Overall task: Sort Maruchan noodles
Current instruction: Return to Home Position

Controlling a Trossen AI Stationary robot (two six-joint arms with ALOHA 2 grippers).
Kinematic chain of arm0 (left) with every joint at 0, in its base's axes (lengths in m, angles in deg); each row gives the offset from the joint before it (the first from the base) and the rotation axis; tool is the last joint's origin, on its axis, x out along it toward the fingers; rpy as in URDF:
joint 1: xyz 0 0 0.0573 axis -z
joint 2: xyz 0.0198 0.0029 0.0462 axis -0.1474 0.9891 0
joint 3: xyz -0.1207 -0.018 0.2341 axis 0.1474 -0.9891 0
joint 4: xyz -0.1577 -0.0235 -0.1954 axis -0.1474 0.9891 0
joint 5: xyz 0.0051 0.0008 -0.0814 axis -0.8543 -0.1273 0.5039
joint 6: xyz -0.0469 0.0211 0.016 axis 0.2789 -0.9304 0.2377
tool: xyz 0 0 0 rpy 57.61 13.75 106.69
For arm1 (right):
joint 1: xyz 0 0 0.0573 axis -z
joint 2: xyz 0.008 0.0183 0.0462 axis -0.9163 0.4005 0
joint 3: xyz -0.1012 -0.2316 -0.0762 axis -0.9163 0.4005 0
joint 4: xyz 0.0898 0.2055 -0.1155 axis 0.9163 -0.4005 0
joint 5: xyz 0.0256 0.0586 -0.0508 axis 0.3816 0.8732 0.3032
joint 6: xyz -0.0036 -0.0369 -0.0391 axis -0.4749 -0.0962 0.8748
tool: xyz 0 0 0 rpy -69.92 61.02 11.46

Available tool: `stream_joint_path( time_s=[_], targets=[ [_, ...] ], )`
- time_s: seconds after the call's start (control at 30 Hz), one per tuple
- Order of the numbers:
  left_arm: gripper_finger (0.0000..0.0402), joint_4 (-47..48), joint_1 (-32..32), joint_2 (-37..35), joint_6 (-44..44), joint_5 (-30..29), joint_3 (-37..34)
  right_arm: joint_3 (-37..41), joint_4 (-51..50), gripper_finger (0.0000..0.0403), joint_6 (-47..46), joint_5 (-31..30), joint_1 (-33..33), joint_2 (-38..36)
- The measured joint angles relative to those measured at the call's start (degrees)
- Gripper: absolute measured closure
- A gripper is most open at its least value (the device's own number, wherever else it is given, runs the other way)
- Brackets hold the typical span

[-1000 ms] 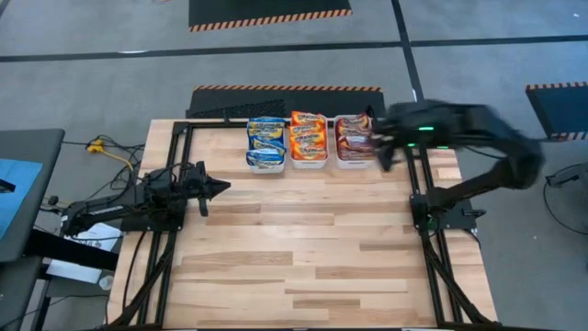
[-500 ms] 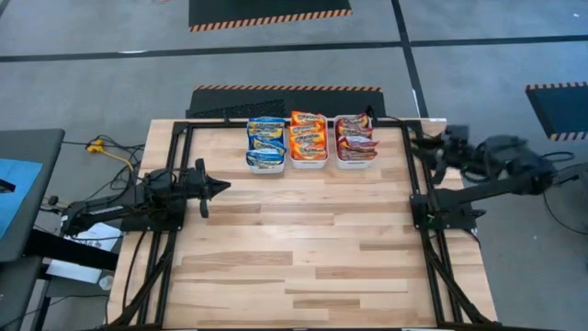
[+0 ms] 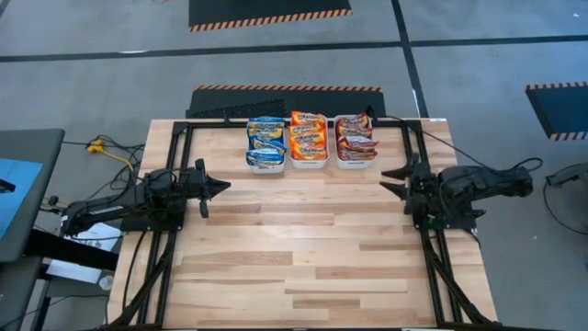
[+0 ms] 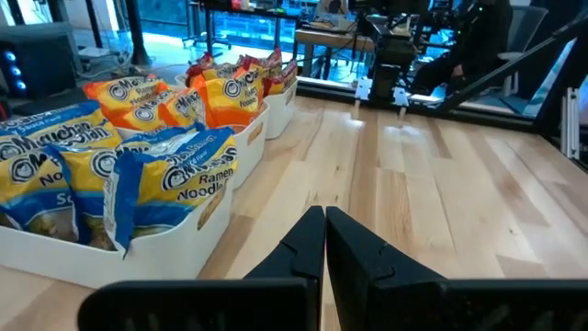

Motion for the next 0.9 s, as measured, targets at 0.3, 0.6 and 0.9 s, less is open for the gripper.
stream_joint_path(
  time_s=[0.3, 0.6, 0.9],
  targets=[
    [0.0401, 0.0, 0.0, 0.0, -0.4, 0.0, 0.0, 4.2, 2.8, 0.0223, 4.1, -0.1, 0.0, -6.4],
    [0.0402, 0.0, 0.0, 0.0, -0.4, -0.1, 0.0, 6.3, 3.7, 0.0223, 6.6, -1.9, 0.0, -6.4],
    [0.0401, 0.0, 0.0, 0.0, -0.3, -0.1, 0.0, 11.4, 10.8, 0.0223, 5.7, 5.8, -2.8, -6.3]
  ],
)
